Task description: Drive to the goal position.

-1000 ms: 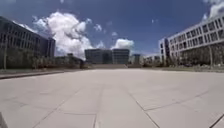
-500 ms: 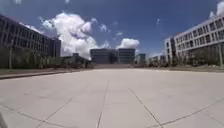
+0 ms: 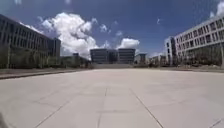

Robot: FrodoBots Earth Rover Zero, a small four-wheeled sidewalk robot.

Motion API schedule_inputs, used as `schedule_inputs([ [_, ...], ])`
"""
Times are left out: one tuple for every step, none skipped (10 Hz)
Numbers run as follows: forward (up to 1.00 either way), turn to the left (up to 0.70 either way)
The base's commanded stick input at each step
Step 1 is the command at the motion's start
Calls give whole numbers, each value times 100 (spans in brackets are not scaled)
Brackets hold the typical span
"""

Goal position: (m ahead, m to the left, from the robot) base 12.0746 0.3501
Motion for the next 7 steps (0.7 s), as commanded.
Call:
schedule_inputs([
  [70,0],
  [70,0],
  [70,0],
  [70,0],
  [70,0],
  [70,0],
  [70,0],
])
